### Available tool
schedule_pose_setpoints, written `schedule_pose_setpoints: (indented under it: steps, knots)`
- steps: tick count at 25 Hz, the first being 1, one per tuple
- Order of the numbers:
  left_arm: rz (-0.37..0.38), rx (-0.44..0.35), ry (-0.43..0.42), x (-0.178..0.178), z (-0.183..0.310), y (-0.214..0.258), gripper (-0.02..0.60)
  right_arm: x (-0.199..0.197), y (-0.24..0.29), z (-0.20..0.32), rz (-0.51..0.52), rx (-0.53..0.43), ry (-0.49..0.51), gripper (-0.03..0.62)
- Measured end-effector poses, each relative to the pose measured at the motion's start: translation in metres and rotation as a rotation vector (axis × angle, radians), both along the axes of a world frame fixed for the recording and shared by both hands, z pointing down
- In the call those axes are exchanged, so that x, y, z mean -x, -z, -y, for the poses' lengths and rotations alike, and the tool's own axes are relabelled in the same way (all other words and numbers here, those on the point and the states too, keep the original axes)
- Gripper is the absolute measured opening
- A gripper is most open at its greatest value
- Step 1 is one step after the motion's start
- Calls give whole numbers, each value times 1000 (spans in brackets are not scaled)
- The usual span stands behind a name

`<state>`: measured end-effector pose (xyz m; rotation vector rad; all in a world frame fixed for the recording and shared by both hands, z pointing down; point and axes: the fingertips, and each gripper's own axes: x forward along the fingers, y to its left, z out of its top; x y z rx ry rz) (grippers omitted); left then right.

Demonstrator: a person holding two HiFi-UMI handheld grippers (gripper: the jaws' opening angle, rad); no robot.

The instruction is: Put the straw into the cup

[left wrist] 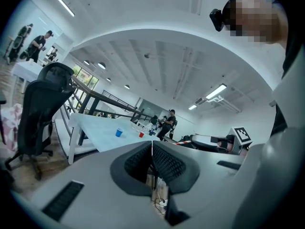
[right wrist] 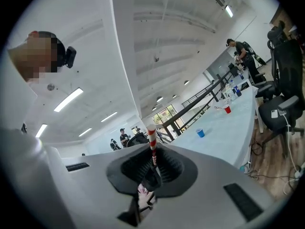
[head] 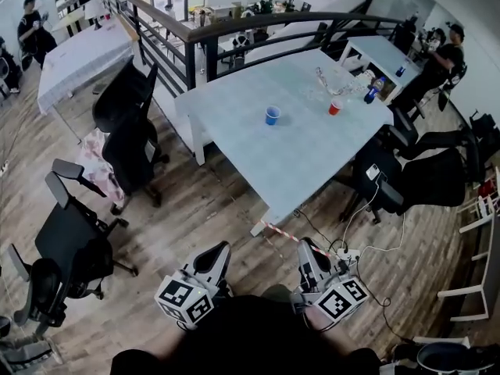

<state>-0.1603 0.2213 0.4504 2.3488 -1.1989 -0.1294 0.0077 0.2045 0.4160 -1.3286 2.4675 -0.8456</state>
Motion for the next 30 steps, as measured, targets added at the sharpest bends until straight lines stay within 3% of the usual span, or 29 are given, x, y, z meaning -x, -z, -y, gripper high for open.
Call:
schedule_pose_setpoints:
  steps: [9, 18, 30]
  knots:
    - [-21, 25, 14, 22, 12, -13, 18, 22, -9, 16, -47, 13, 19, 51]
    - [24, 12, 74, 25, 53, -5, 18, 28, -7, 68, -15, -3, 86, 50]
    - [83, 21, 86, -44, 144, 2, 18, -37, -8, 163, 31, 2, 118, 51]
